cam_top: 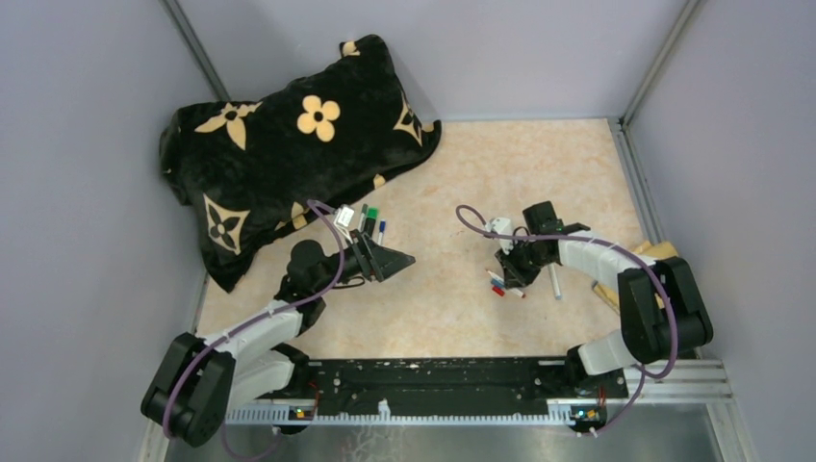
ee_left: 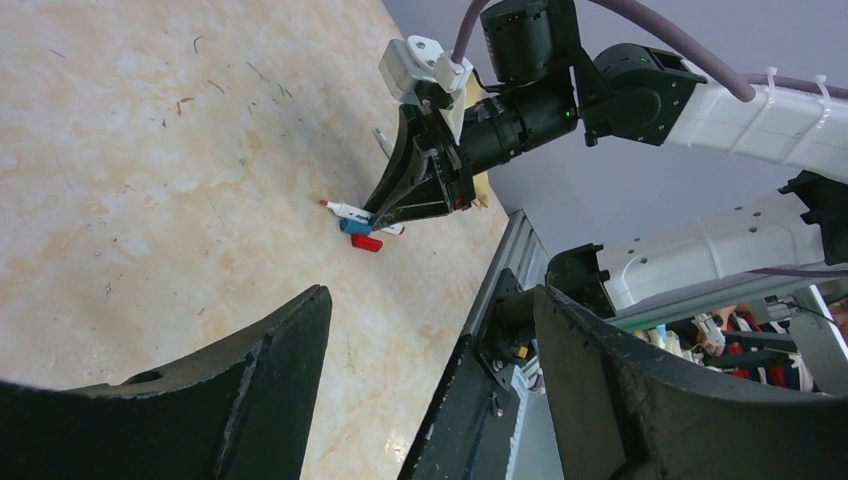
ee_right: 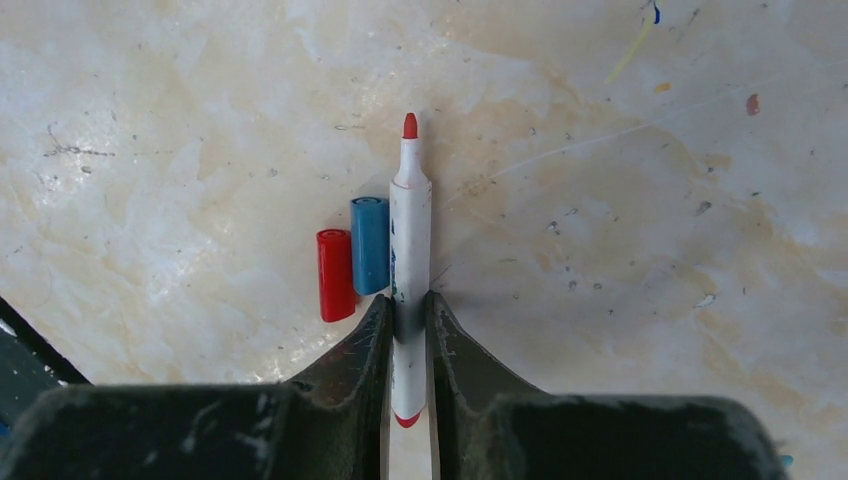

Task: Insert the pens into the pen caps
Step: Pick up the pen from the center of the board.

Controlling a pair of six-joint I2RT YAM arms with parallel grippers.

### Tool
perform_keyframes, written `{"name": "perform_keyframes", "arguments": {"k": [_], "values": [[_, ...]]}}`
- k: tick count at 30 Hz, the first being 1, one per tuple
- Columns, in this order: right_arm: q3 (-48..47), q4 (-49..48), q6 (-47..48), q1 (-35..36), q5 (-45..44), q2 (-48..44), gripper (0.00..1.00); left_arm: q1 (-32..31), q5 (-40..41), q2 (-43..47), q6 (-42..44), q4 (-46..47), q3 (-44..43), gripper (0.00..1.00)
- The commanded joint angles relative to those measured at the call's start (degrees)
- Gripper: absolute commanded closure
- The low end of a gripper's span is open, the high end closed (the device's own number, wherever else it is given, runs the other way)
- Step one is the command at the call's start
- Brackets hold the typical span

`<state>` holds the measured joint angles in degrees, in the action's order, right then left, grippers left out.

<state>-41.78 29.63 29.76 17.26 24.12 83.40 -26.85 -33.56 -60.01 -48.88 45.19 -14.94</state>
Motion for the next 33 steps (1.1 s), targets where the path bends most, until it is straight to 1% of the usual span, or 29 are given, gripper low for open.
{"name": "perform_keyframes", "arguments": {"k": [1,4,6,8,11,16,20,22,25,27,30,33], "values": [[1.3,-0.5,-1.2,0.2,-9.0,0.0,0.99,-0.1,-1.5,-1.2,-1.1,4.0,0.4,0.21],[1.6,-2.1,-2.0,-0.9,-14.2,0.0,0.99,-0.7,-1.9,-2.8,-2.1,5.8,0.4,0.21],[1.6,-2.8,-2.3,-1.7,-16.0,-0.3,0.99,-1.2,-2.2,-4.4,-2.9,7.3,0.4,0.21],[1.5,-2.9,-2.6,-2.6,-15.8,-0.9,1.00,-2.0,-2.1,-5.8,-3.7,9.4,0.6,0.21],[1.1,-2.4,-2.8,-3.6,-12.6,-3.0,1.00,-4.4,-1.3,-8.3,-4.8,12.8,0.8,0.21],[0.3,-1.9,-3.3,-5.4,-4.5,-7.9,1.00,-10.8,1.9,-14.8,-6.5,20.3,-0.5,0.21],[-0.2,-2.3,-3.7,-6.5,0.7,-12.8,1.00,-15.1,4.7,-22.6,-8.5,27.5,-3.8,0.20],[-0.8,-2.6,-3.6,-7.0,5.1,-15.2,1.00,-16.3,6.2,-27.0,-10.3,32.5,-5.0,0.15],[-2.4,-3.1,-3.7,-7.2,12.0,-18.4,1.00,-16.8,8.0,-34.0,-13.0,42.4,-7.0,0.02],[-3.9,-3.5,-4.5,-7.2,17.1,-19.7,1.00,-17.2,9.4,-37.1,-13.9,46.8,-8.7,0.01],[-6.6,-4.0,-7.3,-7.2,25.2,-19.8,1.00,-18.2,11.2,-40.0,-13.8,48.3,-11.6,0.01],[-8.4,-4.8,-10.3,-7.2,32.6,-18.7,1.00,-19.5,13.0,-41.2,-12.4,47.0,-14.1,0.01]]}}
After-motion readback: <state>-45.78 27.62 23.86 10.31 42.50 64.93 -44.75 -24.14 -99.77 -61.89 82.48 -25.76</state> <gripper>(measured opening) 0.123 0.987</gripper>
